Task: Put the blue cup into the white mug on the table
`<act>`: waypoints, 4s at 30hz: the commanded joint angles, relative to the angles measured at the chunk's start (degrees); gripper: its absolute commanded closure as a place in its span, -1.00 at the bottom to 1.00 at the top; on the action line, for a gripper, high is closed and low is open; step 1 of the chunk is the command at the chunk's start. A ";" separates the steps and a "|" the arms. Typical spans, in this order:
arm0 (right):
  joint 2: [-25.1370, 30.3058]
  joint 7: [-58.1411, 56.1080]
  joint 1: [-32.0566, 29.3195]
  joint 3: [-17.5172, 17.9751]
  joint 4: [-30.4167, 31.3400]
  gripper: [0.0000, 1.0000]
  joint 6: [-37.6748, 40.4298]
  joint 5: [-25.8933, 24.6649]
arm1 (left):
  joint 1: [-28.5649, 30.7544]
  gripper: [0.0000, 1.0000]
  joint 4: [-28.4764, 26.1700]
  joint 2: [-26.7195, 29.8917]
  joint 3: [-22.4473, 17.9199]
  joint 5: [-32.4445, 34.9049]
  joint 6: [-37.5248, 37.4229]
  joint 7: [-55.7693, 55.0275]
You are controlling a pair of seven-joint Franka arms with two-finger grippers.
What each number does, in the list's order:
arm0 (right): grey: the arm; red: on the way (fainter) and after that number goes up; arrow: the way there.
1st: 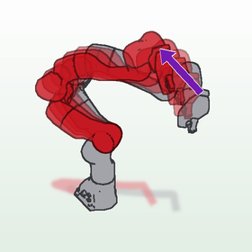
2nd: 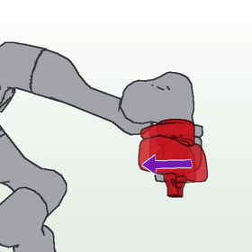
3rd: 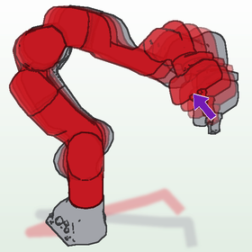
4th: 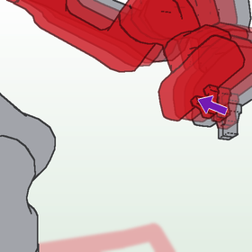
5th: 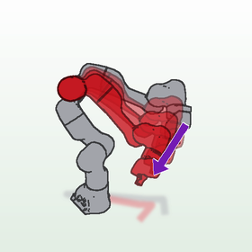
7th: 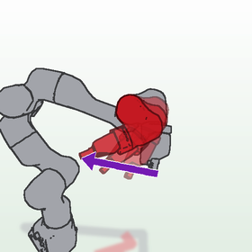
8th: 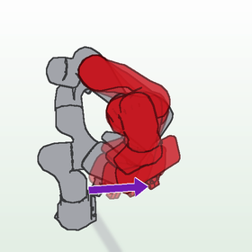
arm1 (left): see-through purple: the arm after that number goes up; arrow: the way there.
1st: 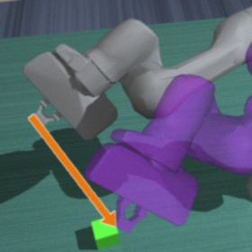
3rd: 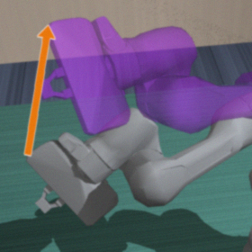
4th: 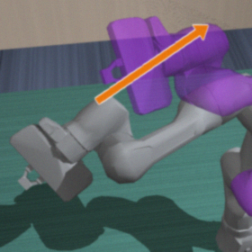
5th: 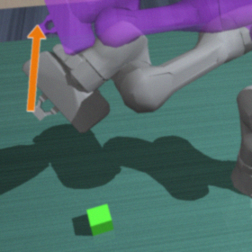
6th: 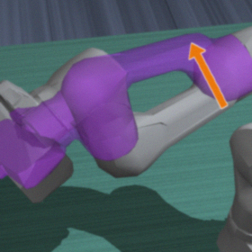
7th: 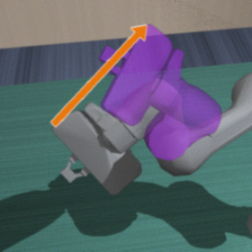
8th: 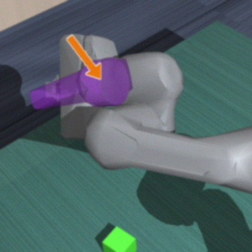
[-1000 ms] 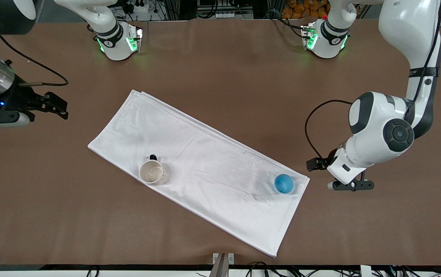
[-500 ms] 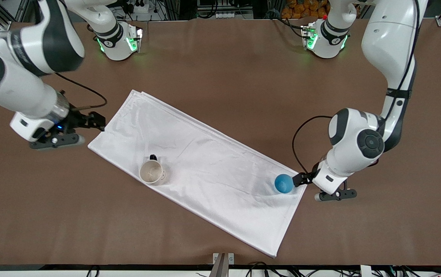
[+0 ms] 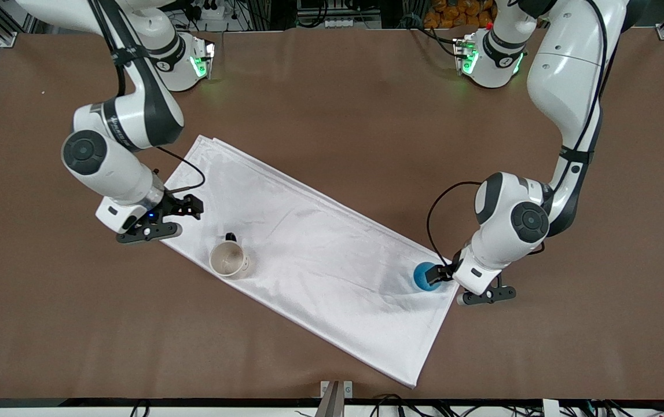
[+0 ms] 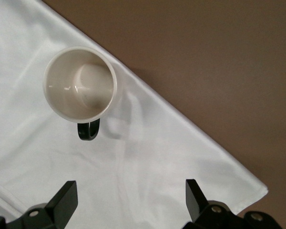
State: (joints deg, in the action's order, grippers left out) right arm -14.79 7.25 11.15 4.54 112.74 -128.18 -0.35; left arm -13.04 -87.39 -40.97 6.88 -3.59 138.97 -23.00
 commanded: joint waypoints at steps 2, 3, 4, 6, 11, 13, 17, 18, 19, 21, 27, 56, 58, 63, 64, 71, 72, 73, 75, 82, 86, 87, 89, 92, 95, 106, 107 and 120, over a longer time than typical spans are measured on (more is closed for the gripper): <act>-2.61 6.10 2.91 -0.14 0.56 -1.00 -4.00 0.79 | -1.11 -0.86 1.08 -1.40 -0.20 0.69 0.16 -4.33; -3.22 6.72 3.17 -0.05 0.56 -1.00 -4.71 0.79 | -1.46 -0.57 1.08 -1.40 -0.20 0.69 0.16 -5.56; -3.75 7.33 3.52 -0.05 0.56 -1.00 -5.50 0.79 | -1.64 -0.26 1.00 -1.66 -0.20 0.77 0.16 -6.79; -4.90 8.91 4.58 -0.05 0.47 -1.00 -7.08 0.70 | -1.99 0.42 0.91 -2.01 -0.20 0.95 0.16 -8.11; -7.71 11.47 6.07 -0.14 0.47 -1.00 -10.86 0.00 | -2.17 1.00 0.82 -2.01 -0.29 1.04 0.16 -8.38; -8.59 11.55 6.43 -0.14 0.47 -0.98 -12.09 0.00 | -2.17 1.00 0.82 -2.01 -0.38 1.12 0.16 -8.12; -10.26 11.73 6.95 -0.14 0.38 -0.78 -14.20 -0.26 | -2.17 1.00 0.91 -1.92 -0.38 2.97 0.16 -8.12; -10.70 11.99 6.96 -0.14 0.38 -0.74 -14.90 -0.26 | -2.17 1.00 0.91 -1.92 -0.38 3.14 0.07 -8.12; -11.05 12.52 6.96 -0.14 0.29 -0.73 -15.52 -0.26 | -2.17 1.00 0.91 -1.84 -0.38 3.23 0.16 -8.20; -12.10 13.22 7.13 -0.14 0.20 -0.68 -16.66 -0.35 | -2.08 1.00 0.91 -1.66 -0.38 3.23 0.07 -8.12; -14.21 13.31 7.31 -0.14 -1.02 -0.30 -18.16 -0.62 | -1.90 1.00 0.91 -1.40 -0.38 3.41 0.07 -7.94; -14.74 26.04 11.00 2.23 -9.54 1.00 -10.35 -1.32 | 3.28 1.00 -5.06 8.53 -0.73 10.62 -13.38 6.73; -14.74 29.38 12.13 3.81 -11.39 1.00 -8.41 -1.67 | 4.07 1.00 -7.08 10.20 -0.73 10.71 -13.38 8.57; -15.18 38.26 14.25 7.76 -15.43 1.00 -3.84 -6.06 | 4.87 1.00 -11.57 13.71 -0.73 12.63 -13.29 9.64; -15.44 40.10 14.69 8.81 -16.22 1.00 -2.96 -7.02 | 4.87 1.00 -12.62 14.42 -0.64 13.07 -13.29 9.29; -17.29 50.05 22.15 10.58 -19.04 1.00 -2.07 -10.46 | 4.87 1.00 -23.77 23.64 -0.55 13.25 -10.83 8.15; -17.82 50.57 23.12 10.67 -19.30 1.00 -2.34 -10.46 | 4.87 1.00 -25.44 24.87 -0.38 13.25 -10.48 7.62; -18.43 50.93 23.91 10.67 -19.48 1.00 -2.34 -10.37 | 4.87 1.00 -26.85 26.10 -0.29 13.25 -10.22 7.01; -19.75 51.89 25.40 10.67 -20.36 1.00 -2.60 -10.20 | 4.87 1.00 -29.58 28.30 -0.11 13.25 -9.51 6.30; -24.41 56.73 32.35 10.58 -25.02 1.00 -2.69 -10.64 | 4.95 1.00 -35.12 34.19 0.06 12.90 -9.16 6.12; -25.20 57.61 34.28 10.58 -25.64 1.00 -2.78 -10.55 | 5.04 1.00 -37.41 36.39 0.06 12.82 -9.16 6.30; -25.20 58.13 34.72 10.58 -25.64 1.00 -2.78 -10.55 | 5.04 1.00 -37.76 36.92 -0.02 12.73 -9.16 6.38; -25.38 59.01 35.43 10.58 -25.72 1.00 -2.78 -10.63 | 5.13 1.00 -38.20 37.71 -0.03 12.64 -9.16 6.56; -25.73 59.28 36.66 10.58 -25.90 1.00 -2.78 -10.72 | 5.13 1.00 -39.61 38.94 -0.03 12.46 -9.16 6.74; -25.99 59.28 37.19 10.49 -25.90 1.00 -2.87 -10.90 | 5.13 1.00 -40.40 39.82 -0.03 12.38 -9.16 6.74; -27.57 59.37 37.63 10.49 -25.99 0.91 -5.76 -13.62 | 5.04 1.00 -43.13 43.08 0.06 11.06 -9.16 6.82; -27.84 59.28 37.63 10.49 -25.99 0.91 -6.20 -13.80 | 5.04 1.00 -43.13 43.08 0.06 10.45 -9.16 6.82; -27.67 59.90 37.54 10.67 -27.04 -1.00 -6.12 -15.12 | 5.04 1.00 -42.69 43.08 0.06 2.36 -6.52 7.26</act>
State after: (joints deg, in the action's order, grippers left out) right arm -42.40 65.14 48.49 14.96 87.57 -135.18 -13.77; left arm -8.18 -128.90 0.47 6.66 0.39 131.70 -15.35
